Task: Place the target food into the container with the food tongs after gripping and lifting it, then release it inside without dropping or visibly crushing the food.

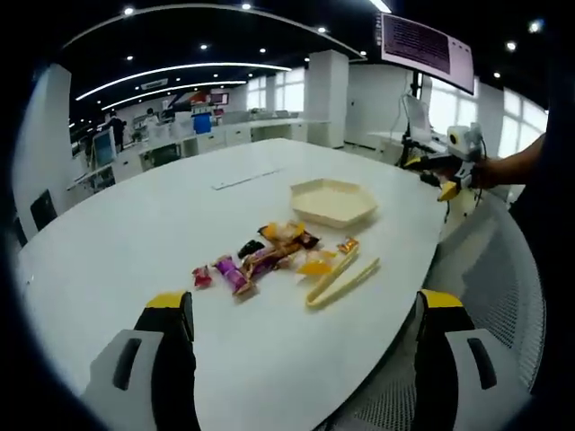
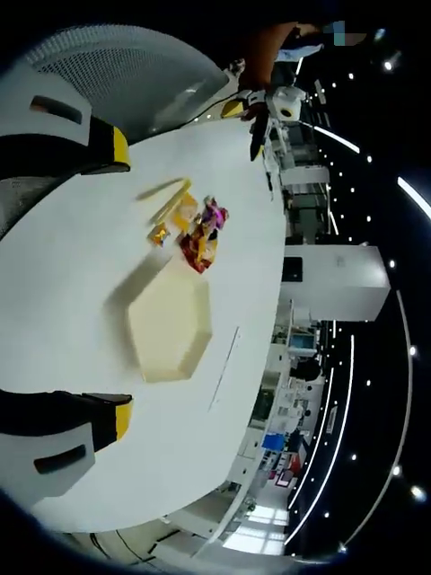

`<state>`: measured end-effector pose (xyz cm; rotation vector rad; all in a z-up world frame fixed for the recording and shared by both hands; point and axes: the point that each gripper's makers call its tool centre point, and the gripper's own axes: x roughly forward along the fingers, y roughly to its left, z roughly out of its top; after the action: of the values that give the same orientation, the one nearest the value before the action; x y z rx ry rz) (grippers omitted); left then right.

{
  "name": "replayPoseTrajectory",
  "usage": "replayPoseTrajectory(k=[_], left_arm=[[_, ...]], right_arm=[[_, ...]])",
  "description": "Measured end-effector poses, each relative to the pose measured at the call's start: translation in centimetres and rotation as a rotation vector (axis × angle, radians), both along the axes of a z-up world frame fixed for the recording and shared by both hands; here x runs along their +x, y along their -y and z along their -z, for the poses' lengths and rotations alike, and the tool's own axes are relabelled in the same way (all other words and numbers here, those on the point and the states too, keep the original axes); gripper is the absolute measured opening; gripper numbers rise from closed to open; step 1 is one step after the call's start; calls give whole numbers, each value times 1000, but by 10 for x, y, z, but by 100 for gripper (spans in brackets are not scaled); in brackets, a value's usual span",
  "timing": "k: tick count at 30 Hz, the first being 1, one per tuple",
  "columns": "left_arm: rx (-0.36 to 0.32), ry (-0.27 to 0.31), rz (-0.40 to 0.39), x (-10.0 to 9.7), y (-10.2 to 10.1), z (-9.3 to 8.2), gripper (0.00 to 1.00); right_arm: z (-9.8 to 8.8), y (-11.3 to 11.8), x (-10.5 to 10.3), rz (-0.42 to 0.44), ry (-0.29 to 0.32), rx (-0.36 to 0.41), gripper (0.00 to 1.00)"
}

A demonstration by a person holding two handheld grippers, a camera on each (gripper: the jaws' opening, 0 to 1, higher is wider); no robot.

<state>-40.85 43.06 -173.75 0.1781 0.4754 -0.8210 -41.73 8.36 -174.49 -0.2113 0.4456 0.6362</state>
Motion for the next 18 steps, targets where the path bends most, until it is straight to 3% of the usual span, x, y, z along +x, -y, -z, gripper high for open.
replayPoseTrajectory(k=[18], left_arm=[[5, 20, 21, 1, 0, -3, 99]], right_arm=[[-4, 1, 0, -7, 9, -13, 100]])
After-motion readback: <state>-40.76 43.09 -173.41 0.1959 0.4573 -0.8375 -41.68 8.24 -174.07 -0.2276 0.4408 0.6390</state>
